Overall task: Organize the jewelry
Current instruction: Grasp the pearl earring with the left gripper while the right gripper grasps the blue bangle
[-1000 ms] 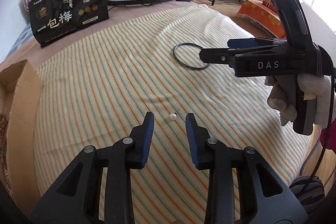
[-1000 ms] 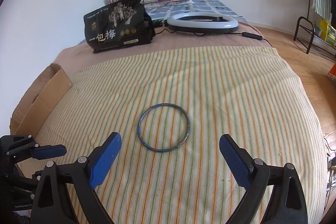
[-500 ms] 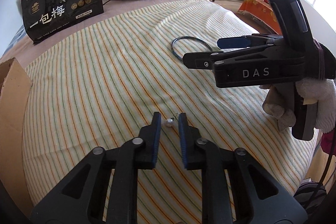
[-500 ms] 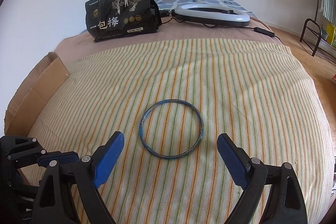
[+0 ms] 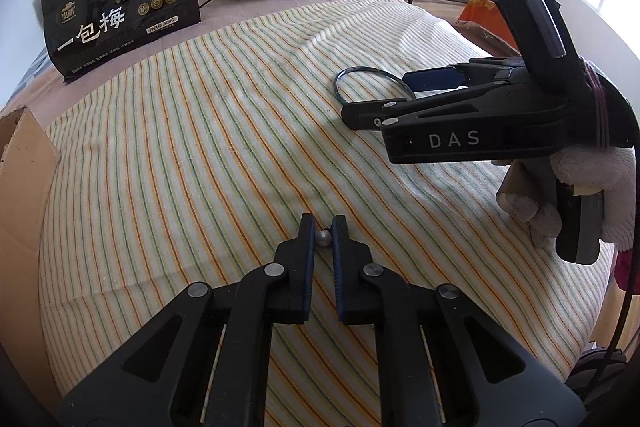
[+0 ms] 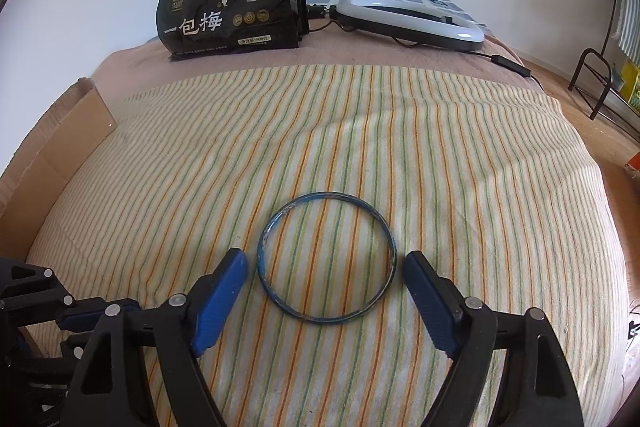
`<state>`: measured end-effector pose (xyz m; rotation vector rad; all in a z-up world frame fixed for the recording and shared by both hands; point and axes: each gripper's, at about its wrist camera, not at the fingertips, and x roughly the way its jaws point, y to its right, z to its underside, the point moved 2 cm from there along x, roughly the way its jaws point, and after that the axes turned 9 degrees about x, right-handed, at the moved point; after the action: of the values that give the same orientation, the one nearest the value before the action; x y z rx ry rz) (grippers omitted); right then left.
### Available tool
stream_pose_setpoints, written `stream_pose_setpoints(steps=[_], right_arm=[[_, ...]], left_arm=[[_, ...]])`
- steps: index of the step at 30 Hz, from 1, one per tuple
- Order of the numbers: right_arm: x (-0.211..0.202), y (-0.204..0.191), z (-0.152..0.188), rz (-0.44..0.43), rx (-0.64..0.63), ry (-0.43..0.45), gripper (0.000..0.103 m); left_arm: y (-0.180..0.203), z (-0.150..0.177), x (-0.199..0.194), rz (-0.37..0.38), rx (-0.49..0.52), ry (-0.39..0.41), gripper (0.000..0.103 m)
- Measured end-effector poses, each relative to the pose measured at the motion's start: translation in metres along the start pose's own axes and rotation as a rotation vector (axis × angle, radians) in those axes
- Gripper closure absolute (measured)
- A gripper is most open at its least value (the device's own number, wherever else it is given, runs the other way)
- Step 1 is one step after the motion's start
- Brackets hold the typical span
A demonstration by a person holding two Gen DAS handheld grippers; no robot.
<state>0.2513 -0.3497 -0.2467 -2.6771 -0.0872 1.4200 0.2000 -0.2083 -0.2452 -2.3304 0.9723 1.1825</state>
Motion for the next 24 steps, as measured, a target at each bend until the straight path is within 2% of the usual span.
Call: stream_pose_setpoints(steps=[1, 11, 24], right_arm=[[0.0, 0.0, 0.0, 0.003, -0.002, 0.001, 0.03], [-0.004, 0.0, 0.0, 0.001, 0.002, 0.008, 0.03], [-0.033, -0.002, -0.003, -0.008, 0.02, 0.047, 0.03]], left_arm=[[0.0, 0.0, 0.0, -0.001, 0.0, 0.001, 0.096], [-0.004, -0.001, -0.006, -0.018, -0.014, 0.011, 0.097], [-0.02, -0.004, -0.035, -0.046, -0.044, 0.057, 0.097]])
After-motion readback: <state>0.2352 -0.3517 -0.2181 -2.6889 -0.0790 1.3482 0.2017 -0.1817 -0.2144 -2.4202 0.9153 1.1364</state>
